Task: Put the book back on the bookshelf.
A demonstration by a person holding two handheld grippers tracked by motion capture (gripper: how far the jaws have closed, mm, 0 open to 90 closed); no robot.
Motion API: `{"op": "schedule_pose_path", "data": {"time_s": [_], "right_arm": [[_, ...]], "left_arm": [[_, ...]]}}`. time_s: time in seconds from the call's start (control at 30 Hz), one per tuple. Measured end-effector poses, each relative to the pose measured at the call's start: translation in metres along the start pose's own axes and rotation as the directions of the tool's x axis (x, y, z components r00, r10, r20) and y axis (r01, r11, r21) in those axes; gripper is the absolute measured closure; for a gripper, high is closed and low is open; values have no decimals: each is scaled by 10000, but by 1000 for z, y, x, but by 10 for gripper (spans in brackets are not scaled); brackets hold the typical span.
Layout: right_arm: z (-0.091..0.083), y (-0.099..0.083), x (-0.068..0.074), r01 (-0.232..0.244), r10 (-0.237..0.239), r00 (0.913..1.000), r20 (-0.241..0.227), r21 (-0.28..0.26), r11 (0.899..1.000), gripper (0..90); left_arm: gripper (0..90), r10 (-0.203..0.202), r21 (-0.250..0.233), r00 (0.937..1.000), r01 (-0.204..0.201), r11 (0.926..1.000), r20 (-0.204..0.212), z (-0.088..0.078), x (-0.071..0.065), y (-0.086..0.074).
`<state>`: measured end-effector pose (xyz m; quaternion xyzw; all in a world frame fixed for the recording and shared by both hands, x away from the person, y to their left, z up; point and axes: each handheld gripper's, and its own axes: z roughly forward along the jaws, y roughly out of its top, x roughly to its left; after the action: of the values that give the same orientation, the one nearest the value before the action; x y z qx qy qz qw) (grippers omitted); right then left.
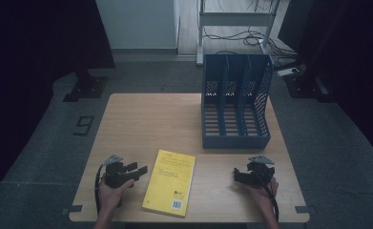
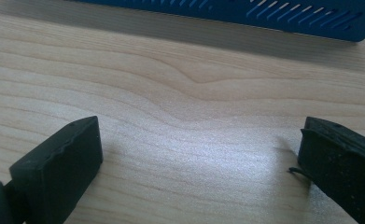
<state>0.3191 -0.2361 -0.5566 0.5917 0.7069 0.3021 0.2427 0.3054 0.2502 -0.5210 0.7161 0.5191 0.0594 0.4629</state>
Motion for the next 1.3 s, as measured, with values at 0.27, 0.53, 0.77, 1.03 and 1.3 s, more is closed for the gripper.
{"op": "schedule_pose_path", "data": {"time_s": [0.27,0.53,0.77,1.03,1.3], "right_arm": [[-1,-1,-2,34,-34,10000,-26,-21,10000,1],[-1,-1,-3,98,-98,9999,-69,-42,9999,10],[-1,0,-3,284,-287,9993,-247,-122,9995,36],[-4,0,0,162,-169,9995,-248,-286,9995,131],[-14,4,9,-197,123,9970,-767,-961,9952,142]], "left_arm": [[390,20,132,10000,-21,9999,17,3,-2,-1],[389,129,492,9999,-132,9987,69,11,-5,-3],[387,127,491,9999,-133,9987,108,11,-6,-3],[381,173,450,9997,-180,9988,156,11,-5,-3],[379,64,396,9997,-73,9992,225,10,-4,-3]]}}
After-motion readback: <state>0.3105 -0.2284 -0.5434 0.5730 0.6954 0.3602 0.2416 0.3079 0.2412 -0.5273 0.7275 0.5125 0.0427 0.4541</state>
